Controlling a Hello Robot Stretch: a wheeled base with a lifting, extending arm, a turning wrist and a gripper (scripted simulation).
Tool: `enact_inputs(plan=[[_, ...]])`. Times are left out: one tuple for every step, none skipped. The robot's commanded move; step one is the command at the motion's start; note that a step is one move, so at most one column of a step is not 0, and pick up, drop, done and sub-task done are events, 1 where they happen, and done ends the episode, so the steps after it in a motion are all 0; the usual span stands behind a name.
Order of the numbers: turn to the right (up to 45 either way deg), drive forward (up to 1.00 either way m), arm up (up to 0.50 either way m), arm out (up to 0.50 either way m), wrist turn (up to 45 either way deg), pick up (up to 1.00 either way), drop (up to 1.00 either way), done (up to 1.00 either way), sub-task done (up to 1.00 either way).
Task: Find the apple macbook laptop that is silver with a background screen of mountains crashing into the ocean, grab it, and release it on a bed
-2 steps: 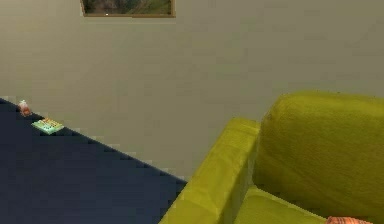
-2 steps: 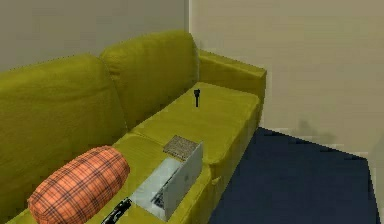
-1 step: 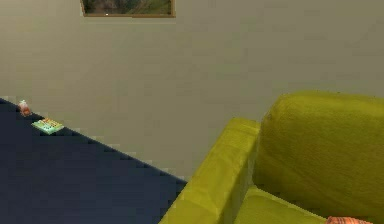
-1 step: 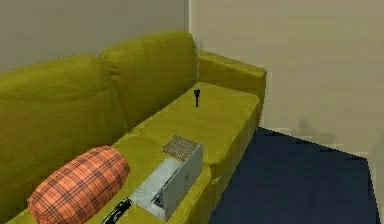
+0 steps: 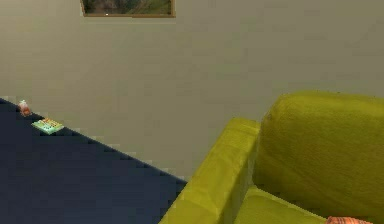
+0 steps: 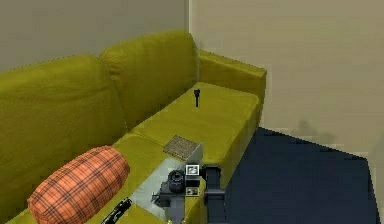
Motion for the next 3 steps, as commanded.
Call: enact_inputs(plan=[[0.0, 0.00, 0.00, 0.00, 45.0, 0.00, 0.00, 0.00, 0.00], [0.0, 0.00, 0.00, 0.00, 45.0, 0.00, 0.00, 0.00, 0.00], [0.0, 0.00, 0.00, 0.00, 45.0, 0.00, 0.00, 0.00, 0.00]])
